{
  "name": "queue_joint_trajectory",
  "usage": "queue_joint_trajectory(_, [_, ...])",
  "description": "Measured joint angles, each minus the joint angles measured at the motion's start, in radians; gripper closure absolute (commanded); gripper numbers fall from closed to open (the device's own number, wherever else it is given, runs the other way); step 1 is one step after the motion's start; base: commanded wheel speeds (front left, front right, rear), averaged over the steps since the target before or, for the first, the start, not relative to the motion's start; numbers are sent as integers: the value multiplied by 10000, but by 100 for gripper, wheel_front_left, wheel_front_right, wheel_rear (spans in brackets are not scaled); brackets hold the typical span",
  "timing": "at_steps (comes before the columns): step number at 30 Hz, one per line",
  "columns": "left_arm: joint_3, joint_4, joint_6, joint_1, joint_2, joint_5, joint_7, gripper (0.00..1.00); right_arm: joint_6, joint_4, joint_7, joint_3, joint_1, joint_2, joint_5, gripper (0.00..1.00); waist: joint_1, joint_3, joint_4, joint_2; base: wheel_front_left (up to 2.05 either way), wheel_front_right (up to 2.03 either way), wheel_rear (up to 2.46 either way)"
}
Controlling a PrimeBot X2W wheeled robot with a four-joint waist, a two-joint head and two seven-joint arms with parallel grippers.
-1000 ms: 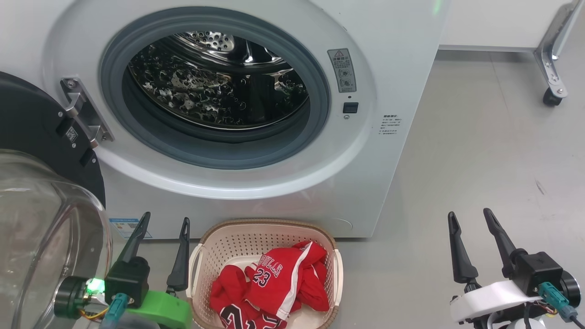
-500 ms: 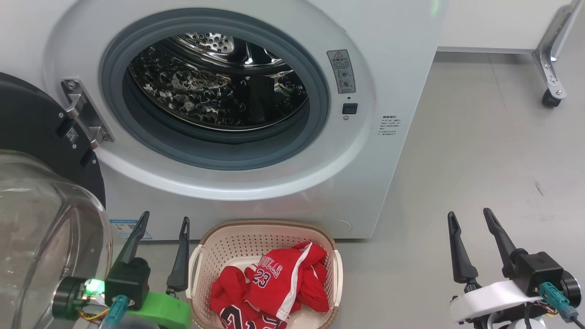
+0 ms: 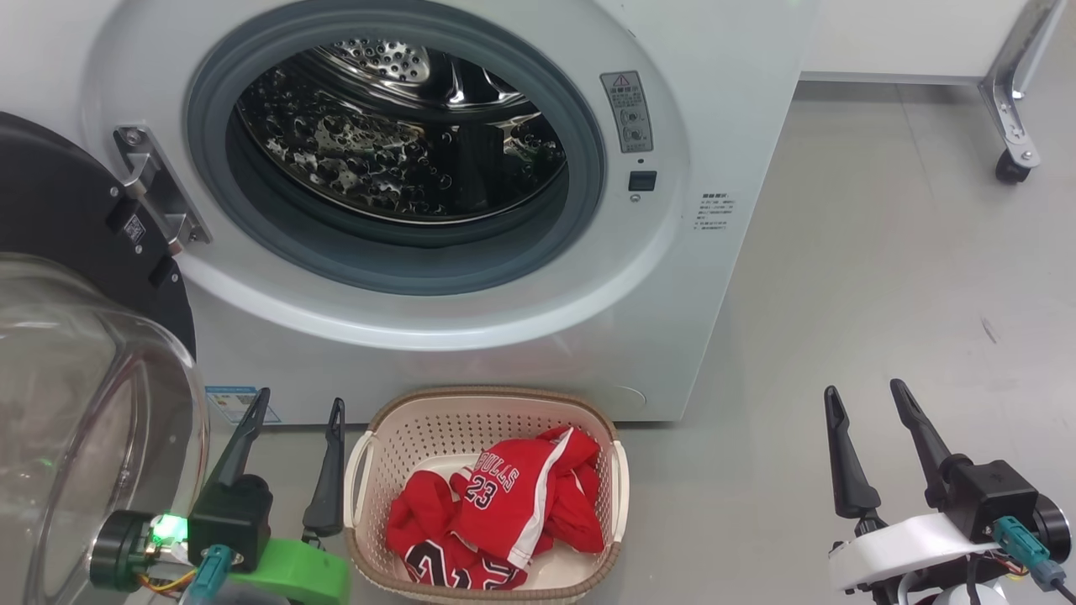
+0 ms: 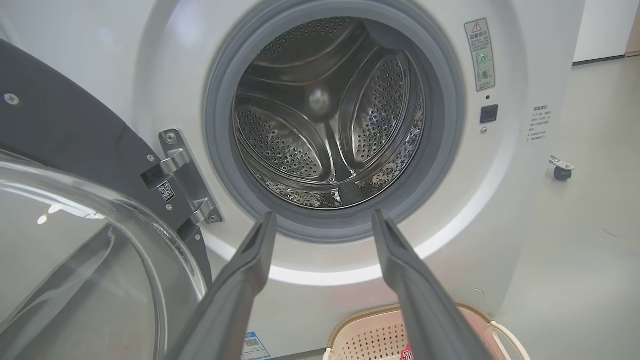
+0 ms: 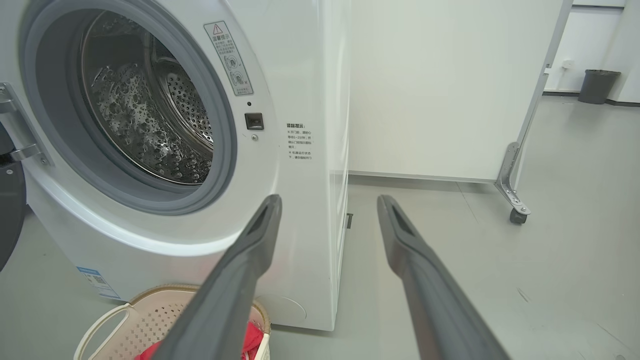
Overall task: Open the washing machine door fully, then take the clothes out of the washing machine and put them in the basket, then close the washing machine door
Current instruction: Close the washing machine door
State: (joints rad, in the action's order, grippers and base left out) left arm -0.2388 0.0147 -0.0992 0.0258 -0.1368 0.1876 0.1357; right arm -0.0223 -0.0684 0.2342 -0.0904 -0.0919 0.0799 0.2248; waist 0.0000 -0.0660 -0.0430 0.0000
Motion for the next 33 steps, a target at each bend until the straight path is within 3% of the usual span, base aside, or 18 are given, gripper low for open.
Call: queue_joint_trajectory(33, [-96,414,-10,0,-38,-201,-98,0,71,100,-2,21,6,61,0,0,0,-92,56,0,-113,113,0])
